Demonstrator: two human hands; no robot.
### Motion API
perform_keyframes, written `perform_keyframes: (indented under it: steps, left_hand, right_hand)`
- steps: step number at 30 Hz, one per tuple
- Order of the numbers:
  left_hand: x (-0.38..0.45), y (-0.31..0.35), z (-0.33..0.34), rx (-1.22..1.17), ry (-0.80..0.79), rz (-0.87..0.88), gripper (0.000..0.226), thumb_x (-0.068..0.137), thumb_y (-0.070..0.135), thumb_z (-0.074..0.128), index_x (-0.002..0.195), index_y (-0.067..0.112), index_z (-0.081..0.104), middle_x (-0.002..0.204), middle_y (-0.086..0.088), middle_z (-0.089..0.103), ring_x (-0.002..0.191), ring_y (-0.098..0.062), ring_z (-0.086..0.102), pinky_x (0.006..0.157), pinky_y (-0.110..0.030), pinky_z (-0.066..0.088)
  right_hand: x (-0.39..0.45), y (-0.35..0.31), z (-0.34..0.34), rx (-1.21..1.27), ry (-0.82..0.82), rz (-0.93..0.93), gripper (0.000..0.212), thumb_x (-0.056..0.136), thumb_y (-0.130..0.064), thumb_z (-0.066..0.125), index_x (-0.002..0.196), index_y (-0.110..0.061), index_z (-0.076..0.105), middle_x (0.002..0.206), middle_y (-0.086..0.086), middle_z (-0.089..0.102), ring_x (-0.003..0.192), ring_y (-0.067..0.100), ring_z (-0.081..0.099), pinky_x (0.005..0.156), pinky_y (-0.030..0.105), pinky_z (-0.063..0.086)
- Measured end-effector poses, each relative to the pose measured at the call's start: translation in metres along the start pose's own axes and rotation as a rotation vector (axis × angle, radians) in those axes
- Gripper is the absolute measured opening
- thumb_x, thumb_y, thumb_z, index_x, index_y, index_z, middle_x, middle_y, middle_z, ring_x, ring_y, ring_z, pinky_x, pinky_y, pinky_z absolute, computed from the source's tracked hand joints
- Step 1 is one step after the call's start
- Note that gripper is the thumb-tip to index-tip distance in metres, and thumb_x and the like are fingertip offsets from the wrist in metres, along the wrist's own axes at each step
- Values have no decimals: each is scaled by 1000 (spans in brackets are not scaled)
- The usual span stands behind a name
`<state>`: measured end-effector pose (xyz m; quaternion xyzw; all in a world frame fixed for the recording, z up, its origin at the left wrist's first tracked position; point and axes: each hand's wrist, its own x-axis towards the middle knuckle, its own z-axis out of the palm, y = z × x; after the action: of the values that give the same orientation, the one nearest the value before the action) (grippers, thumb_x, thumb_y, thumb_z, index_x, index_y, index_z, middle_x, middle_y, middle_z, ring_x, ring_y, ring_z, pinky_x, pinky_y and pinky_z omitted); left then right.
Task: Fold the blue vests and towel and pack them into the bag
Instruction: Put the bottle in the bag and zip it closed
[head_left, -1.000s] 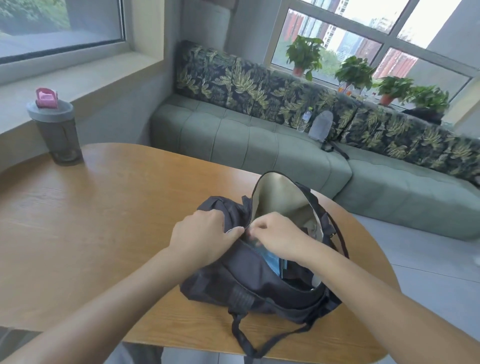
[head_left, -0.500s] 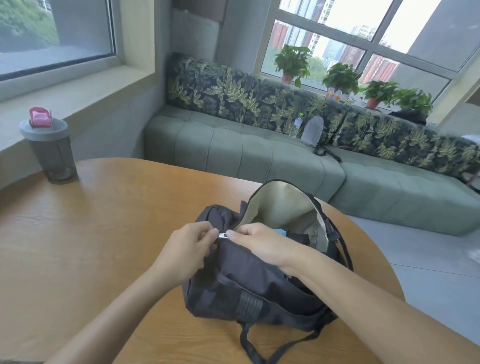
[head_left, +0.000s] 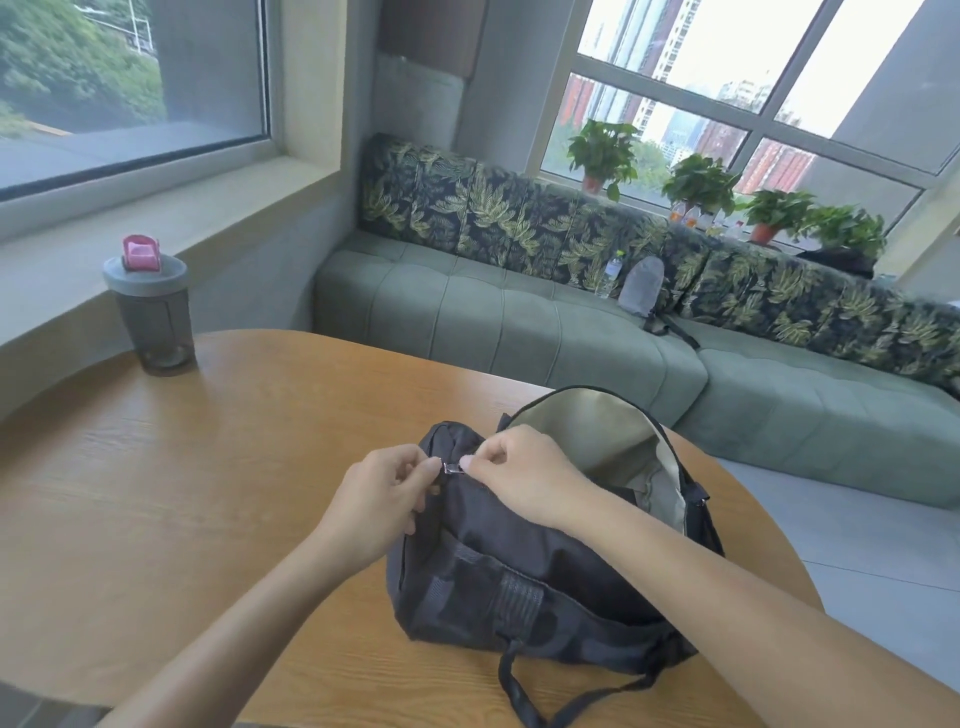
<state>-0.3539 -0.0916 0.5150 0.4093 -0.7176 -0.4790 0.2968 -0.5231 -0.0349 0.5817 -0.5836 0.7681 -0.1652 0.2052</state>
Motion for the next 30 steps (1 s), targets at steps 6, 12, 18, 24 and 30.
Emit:
perform_keyframes:
  steps: [6,12,18,24,30]
  left_hand:
    - [-1,-20,-30,62,55,-32,40,107,34,47,78,13,64,66,-3,68,51,-14,60,57,-32,49]
    - [-2,-93,-93,331,266,-123,24,104,38,52,85,26,60,79,8,68,73,-10,65,67,-33,53]
    - [-15,-205,-163,769,295,-237,52,102,51,49,147,27,46,160,-2,38,149,-25,34,118,-41,33]
    - [-33,-248,-172,883,272,-302,80,94,75,0,163,35,1,170,7,-9,157,-15,-11,127,-38,-2]
    - [-32,-254,-169,943,357,-306,73,100,70,9,163,33,17,171,5,8,158,-16,2,125,-41,6]
  right_hand:
    - [15,-37,-18,-382,225,-145,48,103,-40,48,69,-6,54,67,7,59,66,29,53,53,32,35]
    - [72,-90,3,-246,80,-223,36,100,-41,52,77,-16,66,75,1,69,72,23,65,71,36,56]
    - [142,-149,49,-183,-102,-409,39,99,-39,57,136,-25,54,116,-1,65,106,21,62,90,38,52]
    - [219,-225,87,-181,-177,-476,83,95,-32,67,161,-25,17,155,12,40,136,28,46,109,39,42]
    - [293,-295,126,-121,-120,-524,101,89,-25,75,162,-27,6,156,13,29,136,34,42,110,41,40]
